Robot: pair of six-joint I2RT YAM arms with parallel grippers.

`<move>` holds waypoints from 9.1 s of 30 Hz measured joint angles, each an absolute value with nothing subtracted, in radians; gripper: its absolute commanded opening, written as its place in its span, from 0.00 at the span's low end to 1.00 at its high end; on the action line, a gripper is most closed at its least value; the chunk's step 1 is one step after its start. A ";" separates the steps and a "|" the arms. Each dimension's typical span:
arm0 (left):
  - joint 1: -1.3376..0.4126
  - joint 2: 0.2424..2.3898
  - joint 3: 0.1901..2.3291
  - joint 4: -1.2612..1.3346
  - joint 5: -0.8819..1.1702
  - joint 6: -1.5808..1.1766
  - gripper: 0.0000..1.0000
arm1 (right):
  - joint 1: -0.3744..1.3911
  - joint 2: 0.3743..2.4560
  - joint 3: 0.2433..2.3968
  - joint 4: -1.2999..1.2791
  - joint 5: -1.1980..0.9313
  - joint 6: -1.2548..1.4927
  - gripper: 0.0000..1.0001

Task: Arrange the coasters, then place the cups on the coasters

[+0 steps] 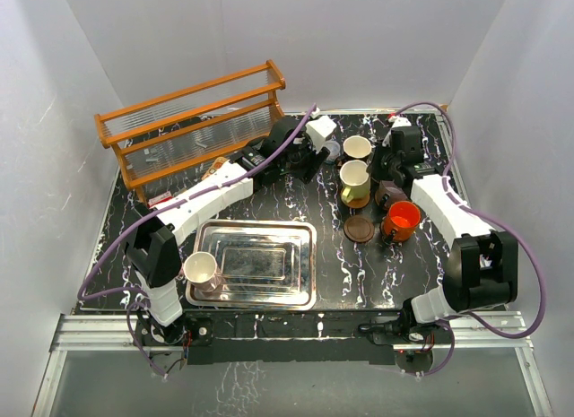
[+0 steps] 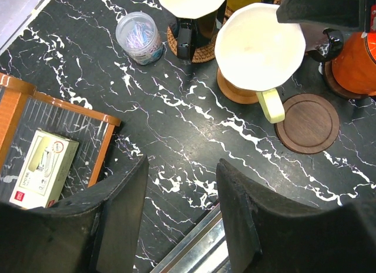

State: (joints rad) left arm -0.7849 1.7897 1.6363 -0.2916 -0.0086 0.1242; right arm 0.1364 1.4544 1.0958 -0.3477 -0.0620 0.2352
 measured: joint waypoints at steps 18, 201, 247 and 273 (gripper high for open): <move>-0.785 1.790 1.636 -0.292 0.012 0.123 0.50 | 0.049 1.525 1.096 -0.318 -0.205 0.331 0.00; -0.394 1.324 1.226 -1.198 0.188 0.826 0.00 | 0.044 1.263 1.020 -0.447 -0.599 -0.239 0.98; -0.548 1.739 1.673 -0.481 0.161 0.088 0.00 | 0.300 1.412 1.341 -0.369 -0.394 -0.120 0.91; -0.741 1.812 1.695 -0.365 -0.322 -0.176 0.00 | 0.380 1.506 1.380 -0.402 -0.212 0.048 0.56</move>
